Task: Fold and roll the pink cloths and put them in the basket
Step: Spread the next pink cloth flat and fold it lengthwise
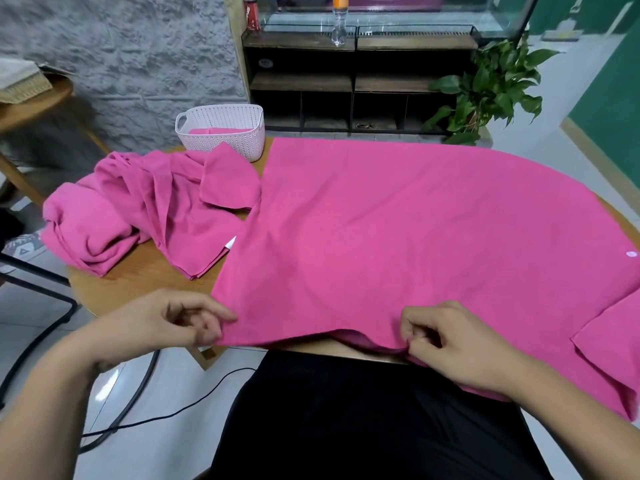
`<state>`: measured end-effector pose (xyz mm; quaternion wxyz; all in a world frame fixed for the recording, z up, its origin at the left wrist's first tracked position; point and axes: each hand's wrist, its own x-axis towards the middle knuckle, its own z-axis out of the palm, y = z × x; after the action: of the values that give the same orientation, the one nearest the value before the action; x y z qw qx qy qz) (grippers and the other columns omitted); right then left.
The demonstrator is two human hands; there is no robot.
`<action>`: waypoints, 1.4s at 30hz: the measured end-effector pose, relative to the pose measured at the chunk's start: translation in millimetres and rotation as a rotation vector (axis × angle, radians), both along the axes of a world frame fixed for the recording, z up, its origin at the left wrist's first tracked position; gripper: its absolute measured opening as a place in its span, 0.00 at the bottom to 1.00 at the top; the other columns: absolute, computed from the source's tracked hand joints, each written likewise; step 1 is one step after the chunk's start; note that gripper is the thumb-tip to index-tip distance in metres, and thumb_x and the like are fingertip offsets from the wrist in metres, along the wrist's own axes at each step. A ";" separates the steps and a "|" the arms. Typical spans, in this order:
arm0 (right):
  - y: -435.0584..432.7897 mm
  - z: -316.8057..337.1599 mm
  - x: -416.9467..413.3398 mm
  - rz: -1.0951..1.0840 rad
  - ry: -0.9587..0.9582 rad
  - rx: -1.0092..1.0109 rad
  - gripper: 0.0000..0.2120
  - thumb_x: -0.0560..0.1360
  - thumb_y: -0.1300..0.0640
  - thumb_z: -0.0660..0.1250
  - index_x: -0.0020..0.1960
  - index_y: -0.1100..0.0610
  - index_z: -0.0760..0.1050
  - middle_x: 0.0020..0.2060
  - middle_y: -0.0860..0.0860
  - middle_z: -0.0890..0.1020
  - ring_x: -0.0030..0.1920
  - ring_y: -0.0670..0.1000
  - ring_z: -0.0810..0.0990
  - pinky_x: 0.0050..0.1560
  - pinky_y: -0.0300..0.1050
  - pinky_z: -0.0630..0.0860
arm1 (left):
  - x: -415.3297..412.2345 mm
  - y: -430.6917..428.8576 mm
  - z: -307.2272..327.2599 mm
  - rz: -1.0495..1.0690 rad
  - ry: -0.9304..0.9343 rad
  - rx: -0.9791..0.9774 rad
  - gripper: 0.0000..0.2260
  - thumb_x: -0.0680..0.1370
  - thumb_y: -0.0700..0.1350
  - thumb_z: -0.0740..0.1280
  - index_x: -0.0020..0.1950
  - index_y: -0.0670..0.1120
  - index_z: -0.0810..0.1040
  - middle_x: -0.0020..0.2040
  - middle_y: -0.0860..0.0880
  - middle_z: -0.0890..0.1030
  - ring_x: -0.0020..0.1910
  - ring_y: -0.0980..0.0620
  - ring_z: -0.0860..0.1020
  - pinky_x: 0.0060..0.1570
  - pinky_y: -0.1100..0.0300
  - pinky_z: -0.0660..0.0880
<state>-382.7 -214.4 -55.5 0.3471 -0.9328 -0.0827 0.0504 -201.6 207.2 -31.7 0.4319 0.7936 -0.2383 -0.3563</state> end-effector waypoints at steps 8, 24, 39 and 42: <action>-9.6 -12.3 75.9 -0.088 -0.338 -0.154 0.06 0.82 0.50 0.63 0.50 0.50 0.77 0.43 0.44 0.78 0.44 0.48 0.76 0.50 0.51 0.76 | 52.9 -49.9 -26.8 0.411 -0.578 -0.002 0.09 0.80 0.39 0.71 0.51 0.53 0.85 0.49 0.52 0.85 0.50 0.51 0.82 0.56 0.52 0.76; 3.9 -62.5 180.6 -0.169 -0.375 -0.333 0.13 0.80 0.49 0.62 0.60 0.52 0.78 0.53 0.50 0.77 0.55 0.57 0.75 0.58 0.57 0.73 | 174.0 -85.1 -63.8 0.236 -0.846 0.498 0.30 0.79 0.51 0.70 0.81 0.62 0.66 0.76 0.51 0.72 0.72 0.40 0.70 0.65 0.37 0.72; 5.1 -70.9 176.9 -0.230 -0.397 -0.355 0.10 0.81 0.49 0.63 0.58 0.53 0.76 0.53 0.47 0.76 0.54 0.53 0.73 0.58 0.54 0.72 | 180.2 -77.9 -47.4 0.496 -1.067 0.183 0.02 0.81 0.38 0.64 0.53 0.42 0.74 0.53 0.40 0.73 0.50 0.38 0.74 0.49 0.42 0.73; 5.0 -73.0 178.5 -0.230 -0.404 -0.355 0.10 0.80 0.49 0.63 0.58 0.52 0.76 0.53 0.47 0.76 0.54 0.53 0.74 0.58 0.54 0.72 | 180.5 -70.4 -15.1 0.492 -1.200 0.208 0.02 0.83 0.40 0.63 0.54 0.42 0.73 0.54 0.40 0.72 0.48 0.37 0.75 0.45 0.40 0.73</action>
<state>-204.2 -209.4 -128.6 0.1585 -0.9733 -0.0339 -0.1625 -21.1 136.8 -46.8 0.2140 0.9235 -0.2135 0.2361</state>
